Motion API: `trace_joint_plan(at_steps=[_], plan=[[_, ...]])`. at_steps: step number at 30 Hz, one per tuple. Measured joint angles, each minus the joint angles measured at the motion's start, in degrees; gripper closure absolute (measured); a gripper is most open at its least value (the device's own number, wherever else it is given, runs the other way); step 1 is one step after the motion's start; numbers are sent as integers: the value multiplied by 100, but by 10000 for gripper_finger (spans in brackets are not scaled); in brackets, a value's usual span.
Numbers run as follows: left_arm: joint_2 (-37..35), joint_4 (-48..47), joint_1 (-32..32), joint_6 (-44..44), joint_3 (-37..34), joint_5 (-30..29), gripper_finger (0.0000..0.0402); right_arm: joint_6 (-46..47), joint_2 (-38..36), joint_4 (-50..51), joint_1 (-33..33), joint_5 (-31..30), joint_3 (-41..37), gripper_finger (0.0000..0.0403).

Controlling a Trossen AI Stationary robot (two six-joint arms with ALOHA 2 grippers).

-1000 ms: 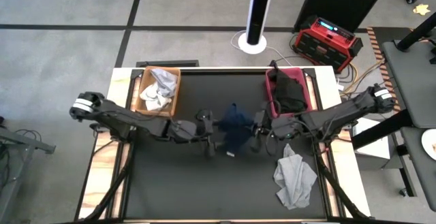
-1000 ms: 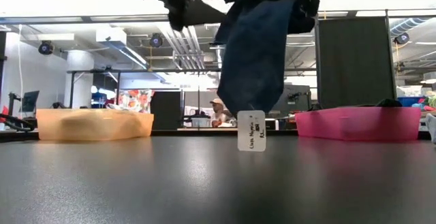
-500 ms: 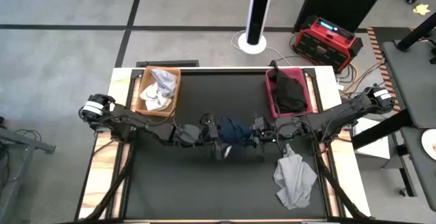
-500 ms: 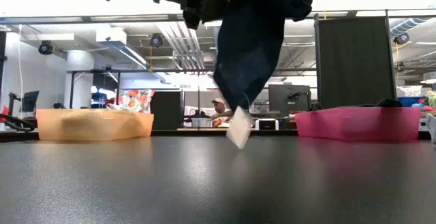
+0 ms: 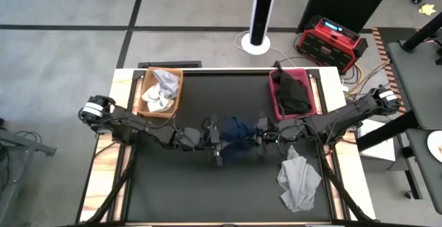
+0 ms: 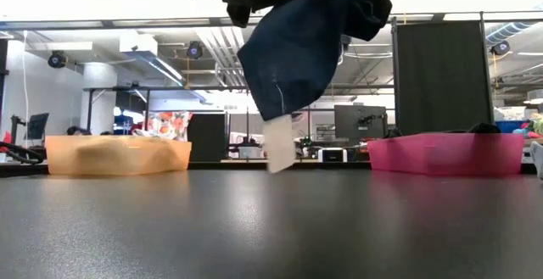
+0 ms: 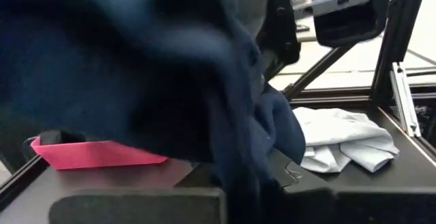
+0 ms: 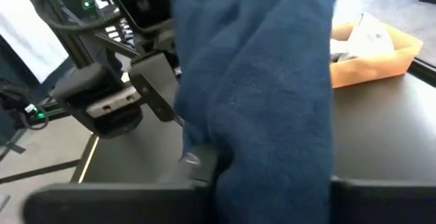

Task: Sort towels by color in basket
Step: Put the blue towel into the red bin

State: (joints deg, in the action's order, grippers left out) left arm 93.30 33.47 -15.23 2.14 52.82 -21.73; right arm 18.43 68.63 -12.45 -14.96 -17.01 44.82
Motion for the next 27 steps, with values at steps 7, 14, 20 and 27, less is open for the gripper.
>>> trace_joint_plan(at_steps=[7, 14, 20, 27], plan=[[-144, 12, -146, -144, -1, -40, 399, -28, -152, 243, 0, -7, 2, 230], [-269, -37, -200, -679, 0, -36, 400, -22, -652, 634, 0, -164, -4, 153], [-269, -325, -203, -1194, -2, -19, 401, 10, -1057, 826, 0, -294, -11, 132], [-269, -362, -203, -1431, -2, -18, 401, -2144, -1079, 402, -192, -304, -11, 148]])
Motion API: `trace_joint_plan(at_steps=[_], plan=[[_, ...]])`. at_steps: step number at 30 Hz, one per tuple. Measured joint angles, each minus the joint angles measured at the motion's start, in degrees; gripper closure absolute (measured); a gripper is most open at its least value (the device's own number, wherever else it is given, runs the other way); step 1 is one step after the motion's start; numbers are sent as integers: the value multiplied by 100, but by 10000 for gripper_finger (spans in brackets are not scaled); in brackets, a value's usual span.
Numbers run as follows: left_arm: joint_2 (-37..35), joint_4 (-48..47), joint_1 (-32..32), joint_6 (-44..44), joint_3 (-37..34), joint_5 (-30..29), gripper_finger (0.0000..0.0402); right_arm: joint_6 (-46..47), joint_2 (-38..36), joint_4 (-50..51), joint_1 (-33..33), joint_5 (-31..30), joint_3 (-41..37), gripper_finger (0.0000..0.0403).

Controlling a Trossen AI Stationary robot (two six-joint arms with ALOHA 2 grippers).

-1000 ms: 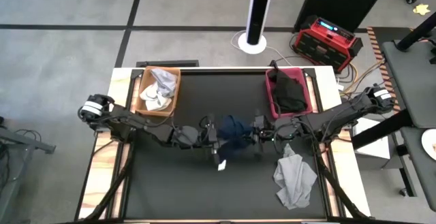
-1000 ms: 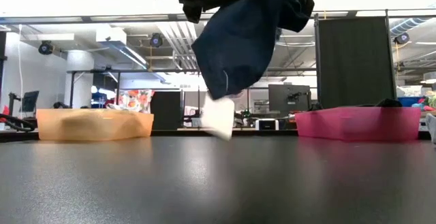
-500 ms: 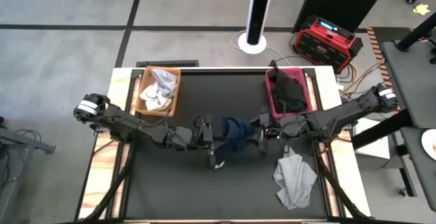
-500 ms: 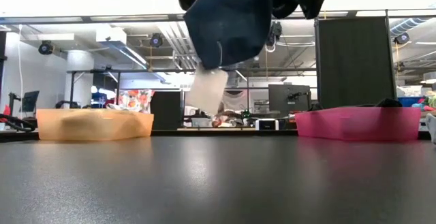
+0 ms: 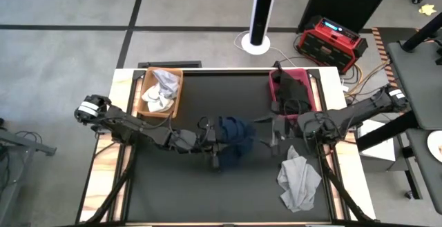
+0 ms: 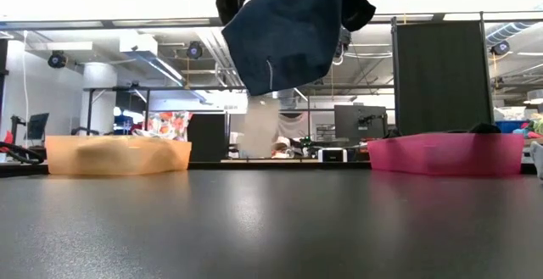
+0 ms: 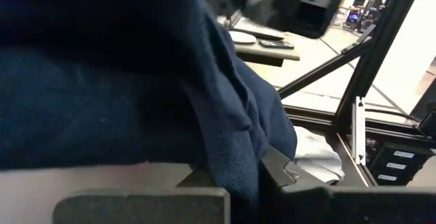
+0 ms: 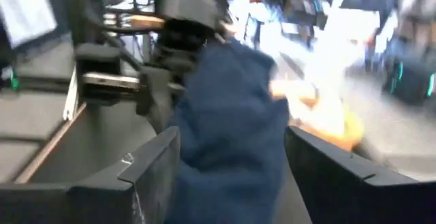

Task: Sort towels by color in basket
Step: Put the blue towel into the red bin

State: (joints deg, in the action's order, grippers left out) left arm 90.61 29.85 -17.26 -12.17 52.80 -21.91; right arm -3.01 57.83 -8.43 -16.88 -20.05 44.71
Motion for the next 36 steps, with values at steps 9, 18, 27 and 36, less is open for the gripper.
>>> trace_joint_plan(at_steps=[9, 18, 27, 36], plan=[[22, -128, 4, -393, -7, -133, 401, -1690, 701, 218, -162, 37, 375, 142], [22, -84, 11, -402, -6, -412, 401, -1305, 1709, 1438, -160, -343, 1234, 68], [26, 93, 0, -336, 0, -110, 393, -1189, 2589, 1889, -123, -652, 1964, 122], [-45, -393, -24, -288, 11, -24, 252, -1179, 2725, 2406, -125, -720, 2221, 370]])
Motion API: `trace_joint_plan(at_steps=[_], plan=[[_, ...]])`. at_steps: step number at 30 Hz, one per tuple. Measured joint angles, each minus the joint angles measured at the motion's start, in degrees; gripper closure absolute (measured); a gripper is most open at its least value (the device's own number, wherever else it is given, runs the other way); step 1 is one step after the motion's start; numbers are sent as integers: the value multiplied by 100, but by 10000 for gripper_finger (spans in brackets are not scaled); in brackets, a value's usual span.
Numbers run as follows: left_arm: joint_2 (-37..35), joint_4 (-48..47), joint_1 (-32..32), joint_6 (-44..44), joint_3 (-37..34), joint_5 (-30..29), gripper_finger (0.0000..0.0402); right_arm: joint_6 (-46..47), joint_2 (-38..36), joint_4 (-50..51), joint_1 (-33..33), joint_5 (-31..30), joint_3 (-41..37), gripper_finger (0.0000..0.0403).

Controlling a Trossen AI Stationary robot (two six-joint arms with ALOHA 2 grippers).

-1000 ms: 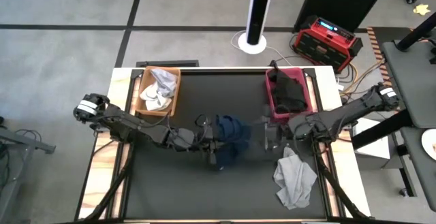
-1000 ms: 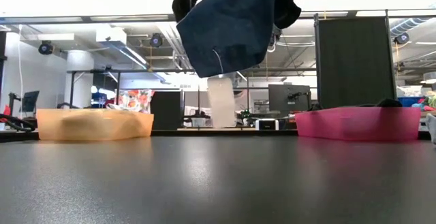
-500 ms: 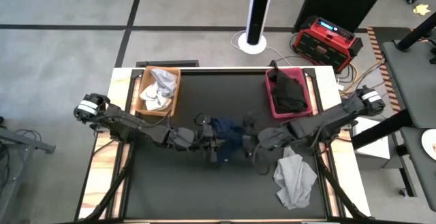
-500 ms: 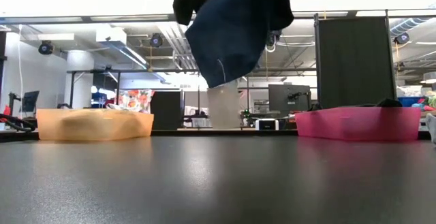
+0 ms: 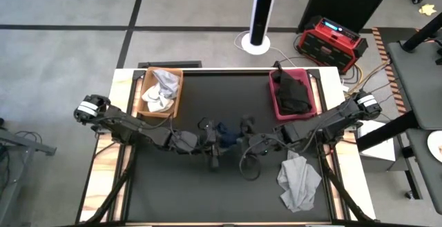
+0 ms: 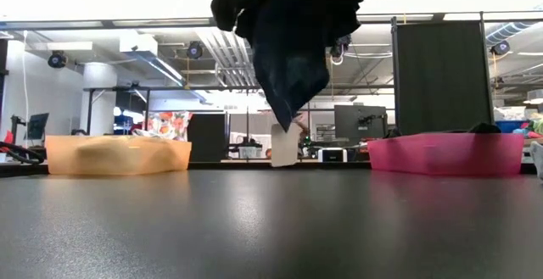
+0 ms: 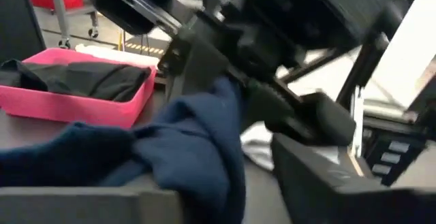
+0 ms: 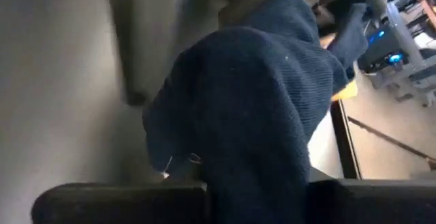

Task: Sort towels by color in basket
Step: Put the blue towel into the red bin

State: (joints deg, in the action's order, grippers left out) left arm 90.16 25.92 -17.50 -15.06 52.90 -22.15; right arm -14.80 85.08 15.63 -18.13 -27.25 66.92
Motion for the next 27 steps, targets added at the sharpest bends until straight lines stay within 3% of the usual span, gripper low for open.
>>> trace_joint_plan(at_steps=[5, 9, 15, 20, 27], plan=[[-305, -826, 2, 226, 0, -24, 155, 435, -123, 299, 35, -20, 21, 370], [-734, -1933, 2, 145, 84, -229, 114, 913, -350, 673, 89, -563, 21, 370], [-1302, -3250, -4, -102, 177, -1158, 108, 1701, -937, 1643, 482, -1419, 21, 370], [-1520, -3707, -3, -447, 177, -1908, 117, 2695, -1472, 2809, 1310, -1755, 33, 370], [-1377, -3738, -4, -521, 143, -1998, 125, 4004, -1644, 4693, 2767, -1921, 211, 370]])
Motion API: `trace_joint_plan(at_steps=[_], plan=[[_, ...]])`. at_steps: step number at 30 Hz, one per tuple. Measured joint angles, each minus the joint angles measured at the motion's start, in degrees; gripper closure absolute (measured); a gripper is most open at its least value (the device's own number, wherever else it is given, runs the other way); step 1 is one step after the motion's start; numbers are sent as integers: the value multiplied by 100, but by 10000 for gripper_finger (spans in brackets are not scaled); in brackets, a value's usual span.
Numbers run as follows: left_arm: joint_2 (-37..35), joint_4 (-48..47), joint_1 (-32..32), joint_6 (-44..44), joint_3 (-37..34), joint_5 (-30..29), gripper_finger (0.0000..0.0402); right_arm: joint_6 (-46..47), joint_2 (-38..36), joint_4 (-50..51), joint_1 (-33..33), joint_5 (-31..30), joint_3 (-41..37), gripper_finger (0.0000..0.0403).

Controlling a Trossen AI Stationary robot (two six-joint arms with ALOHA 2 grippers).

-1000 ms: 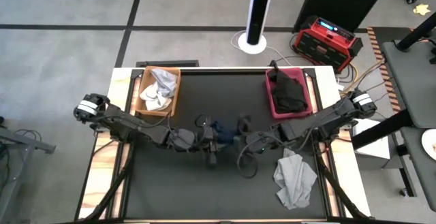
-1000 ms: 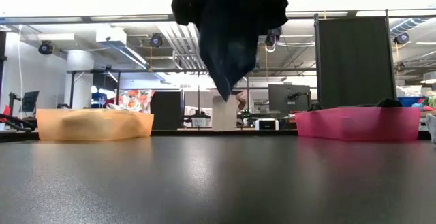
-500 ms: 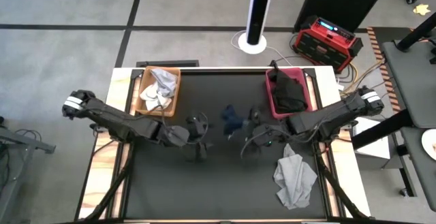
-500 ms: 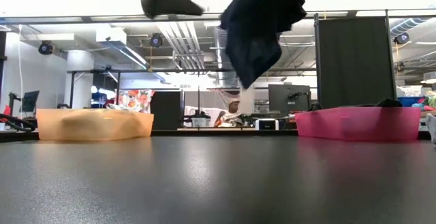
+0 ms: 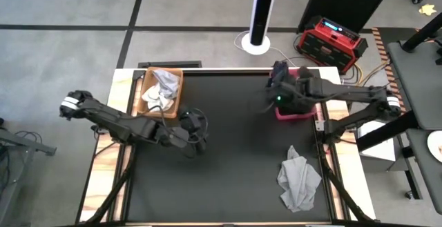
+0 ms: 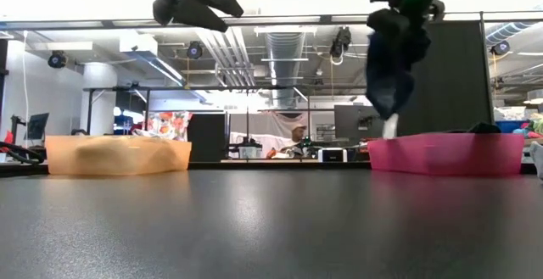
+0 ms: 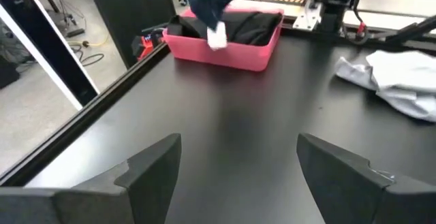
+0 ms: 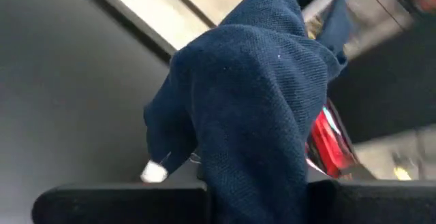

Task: Sort towels by color in basket
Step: Put the blue towel into the red bin

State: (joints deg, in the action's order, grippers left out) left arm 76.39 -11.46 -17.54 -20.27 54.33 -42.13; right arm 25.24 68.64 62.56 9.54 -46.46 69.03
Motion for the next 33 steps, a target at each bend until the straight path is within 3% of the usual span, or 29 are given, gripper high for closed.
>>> trace_joint_plan(at_steps=[5, 12, 18, 21, 33], plan=[[113, -40, 2, -5, -3, -42, 126, 401, 0, 516, 443, 280, 55, 370], [135, -194, 0, -44, -7, -393, 126, 665, 12, 1031, 457, 344, 262, 370], [135, -318, 2, -130, -5, -450, 126, 1254, 11, 1818, 712, 1143, 322, 371], [135, -317, 2, -132, -5, -450, 125, 1274, 76, 1767, 810, 1532, 78, 371], [135, -321, -4, -163, -5, -533, 125, 773, 145, 146, 996, 1799, -1004, 371]])
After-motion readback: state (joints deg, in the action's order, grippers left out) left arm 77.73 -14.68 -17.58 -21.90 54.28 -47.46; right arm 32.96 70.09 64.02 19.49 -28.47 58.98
